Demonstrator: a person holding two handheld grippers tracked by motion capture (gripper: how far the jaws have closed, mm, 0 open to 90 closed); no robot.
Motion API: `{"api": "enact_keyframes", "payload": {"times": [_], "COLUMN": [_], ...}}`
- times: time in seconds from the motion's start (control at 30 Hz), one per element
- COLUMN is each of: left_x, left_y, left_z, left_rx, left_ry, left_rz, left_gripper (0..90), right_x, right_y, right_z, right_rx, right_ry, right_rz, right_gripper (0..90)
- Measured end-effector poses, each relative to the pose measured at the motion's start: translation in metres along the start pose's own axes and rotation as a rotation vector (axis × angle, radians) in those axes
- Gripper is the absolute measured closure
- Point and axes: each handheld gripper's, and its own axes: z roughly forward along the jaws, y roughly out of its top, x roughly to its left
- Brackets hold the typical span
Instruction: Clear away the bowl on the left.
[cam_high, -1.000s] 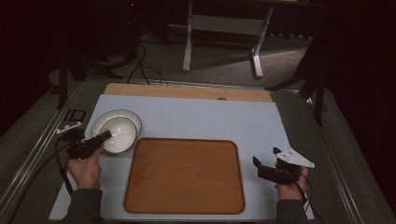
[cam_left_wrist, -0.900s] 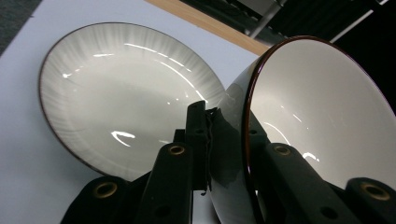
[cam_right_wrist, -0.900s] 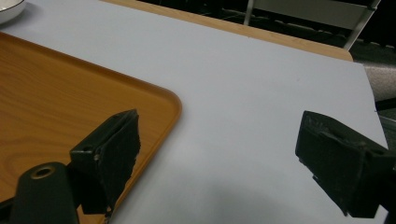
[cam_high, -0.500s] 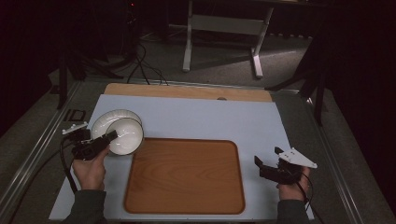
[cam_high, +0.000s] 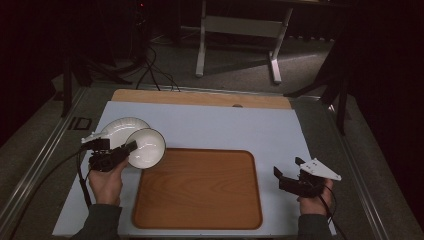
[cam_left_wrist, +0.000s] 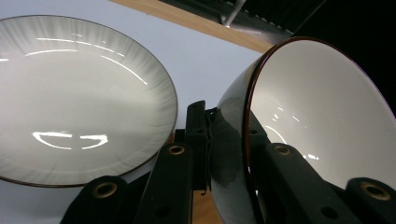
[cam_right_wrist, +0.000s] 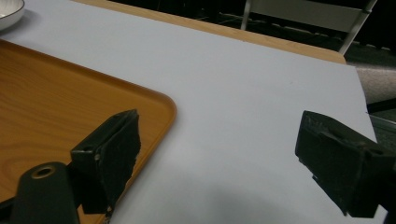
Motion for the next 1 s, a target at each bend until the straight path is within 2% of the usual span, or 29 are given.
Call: {"api": "enact_keyframes", "payload": {"times": [0.63,1.0], "left_x": [-0.021,-0.029], "left_y": [-0.006,-0.010], "left_z": [0.008,0.014], "left_rx": [0.026,0.050], "left_ry": [-0.045,-0.052], "left_rz": [0.031,0.053], "left_gripper": [80.1,80.1], "right_x": [0.000,0.000], "right_y": [0.000,0.000], "right_z": [0.000,0.000], "right_rx": [0.002,0.002], "right_ry": [-0.005,-0.002], "right_rz": [-0.003,-0.003], "right_gripper": [13.8,13.8]}}
